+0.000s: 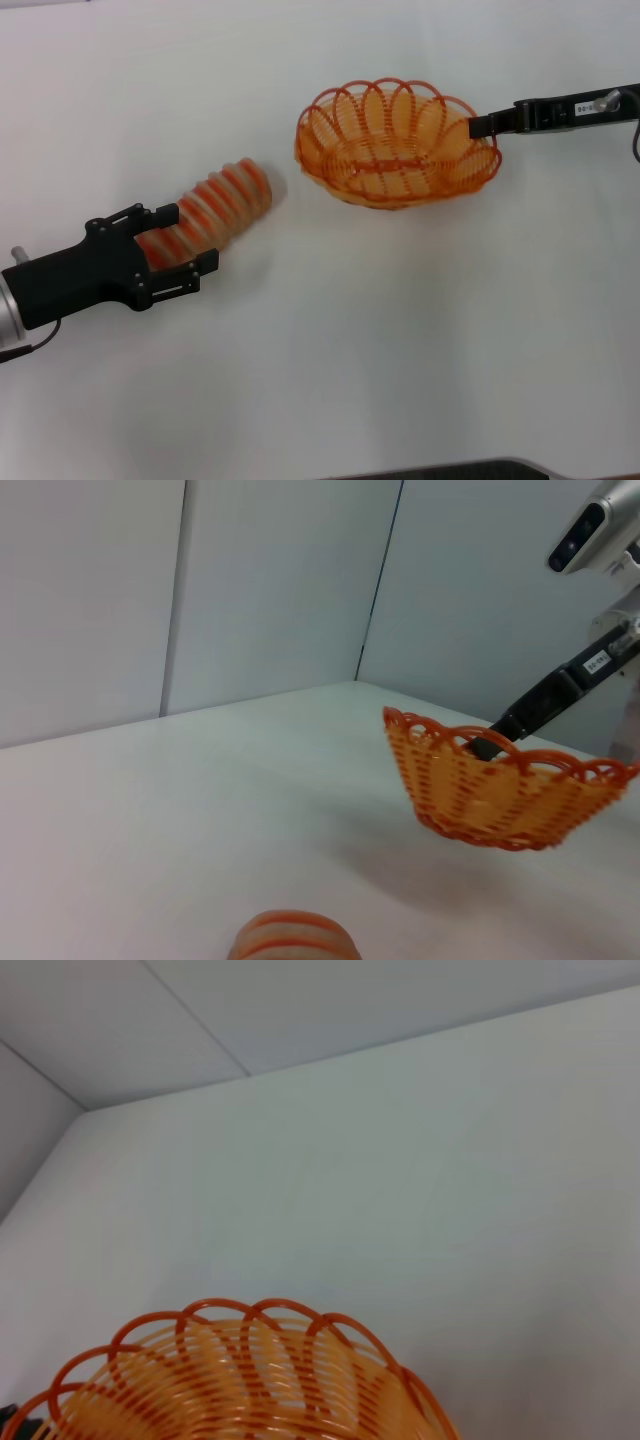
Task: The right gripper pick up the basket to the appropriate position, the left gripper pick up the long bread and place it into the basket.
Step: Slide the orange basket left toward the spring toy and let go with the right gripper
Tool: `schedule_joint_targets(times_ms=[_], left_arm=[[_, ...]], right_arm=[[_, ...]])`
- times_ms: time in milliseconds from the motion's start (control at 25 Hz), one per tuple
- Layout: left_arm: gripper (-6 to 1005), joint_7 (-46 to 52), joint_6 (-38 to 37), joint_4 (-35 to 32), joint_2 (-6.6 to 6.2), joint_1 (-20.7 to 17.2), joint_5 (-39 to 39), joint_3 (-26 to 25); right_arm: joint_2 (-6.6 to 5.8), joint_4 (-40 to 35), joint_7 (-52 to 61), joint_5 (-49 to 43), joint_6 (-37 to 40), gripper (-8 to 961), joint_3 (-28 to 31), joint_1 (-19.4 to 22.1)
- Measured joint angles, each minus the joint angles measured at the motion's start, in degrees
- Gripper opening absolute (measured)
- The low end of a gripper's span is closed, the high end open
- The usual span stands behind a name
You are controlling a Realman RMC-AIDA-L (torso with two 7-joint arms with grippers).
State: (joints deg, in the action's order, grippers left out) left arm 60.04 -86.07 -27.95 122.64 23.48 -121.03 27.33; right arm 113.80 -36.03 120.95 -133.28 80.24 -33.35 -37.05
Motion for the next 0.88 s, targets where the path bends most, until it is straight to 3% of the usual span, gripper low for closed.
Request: schedule_joint_targets(times_ms=[480,880], left_arm=[[806,0.0,-0.2,-1.2,0.31,-0.3,-0.1,0.0],[805,-0.1,0.2,-1.2,0.31,-0.3,0.0,0.3]], right_arm=[[0.39,5.5,0.7,-0.1,-7.8,86,0.0,-2.1],[2.02,6.0,0.7,-0.4,-10.8,92,-0.1,-2.6]])
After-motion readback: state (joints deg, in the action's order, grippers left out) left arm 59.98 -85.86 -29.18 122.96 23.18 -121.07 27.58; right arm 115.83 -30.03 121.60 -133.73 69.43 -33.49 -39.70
